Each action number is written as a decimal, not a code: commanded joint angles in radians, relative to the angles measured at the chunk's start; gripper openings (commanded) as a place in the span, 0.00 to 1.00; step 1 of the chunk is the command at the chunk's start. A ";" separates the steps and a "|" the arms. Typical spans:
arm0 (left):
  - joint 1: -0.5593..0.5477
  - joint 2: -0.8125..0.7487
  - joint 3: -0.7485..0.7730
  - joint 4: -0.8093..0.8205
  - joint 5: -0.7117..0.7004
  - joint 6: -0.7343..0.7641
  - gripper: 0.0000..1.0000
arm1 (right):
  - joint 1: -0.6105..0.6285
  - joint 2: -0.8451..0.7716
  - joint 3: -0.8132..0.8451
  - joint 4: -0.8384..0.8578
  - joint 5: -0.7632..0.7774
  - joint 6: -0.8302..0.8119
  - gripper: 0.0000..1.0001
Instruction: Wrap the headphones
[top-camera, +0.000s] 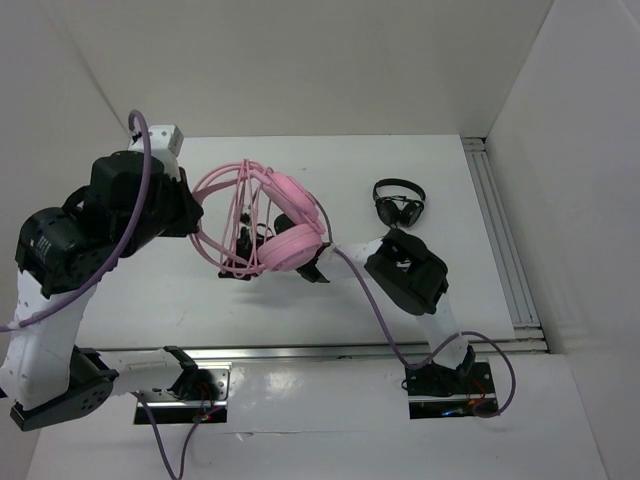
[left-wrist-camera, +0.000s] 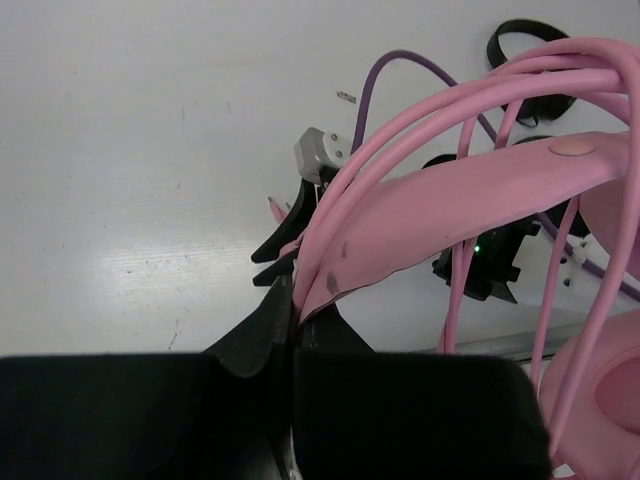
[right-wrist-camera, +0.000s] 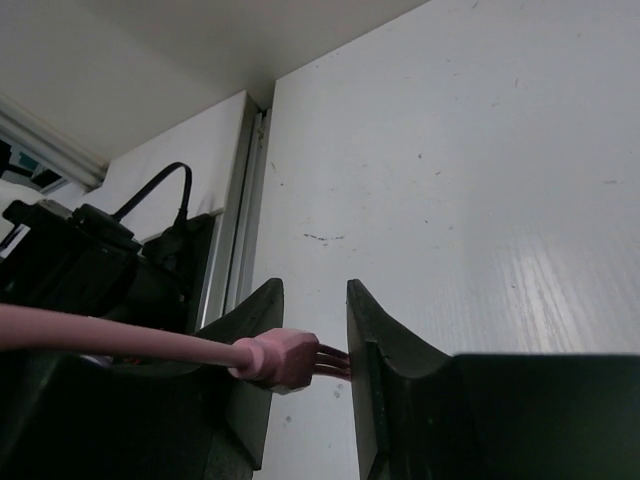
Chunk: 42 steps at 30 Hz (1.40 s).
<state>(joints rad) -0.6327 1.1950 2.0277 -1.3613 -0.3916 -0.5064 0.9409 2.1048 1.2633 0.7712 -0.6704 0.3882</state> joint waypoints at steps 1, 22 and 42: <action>0.005 -0.041 0.074 0.134 -0.055 -0.103 0.00 | -0.004 0.050 0.028 0.056 0.005 0.001 0.39; 0.044 -0.023 0.092 0.156 -0.072 -0.161 0.00 | -0.004 0.169 -0.042 0.168 0.015 0.060 0.43; 0.073 -0.051 -0.056 0.199 -0.150 -0.234 0.00 | 0.005 0.140 -0.257 0.273 0.083 0.098 0.00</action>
<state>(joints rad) -0.5659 1.1698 1.9900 -1.3109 -0.5068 -0.6495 0.9379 2.2848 1.0779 1.0054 -0.6342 0.4892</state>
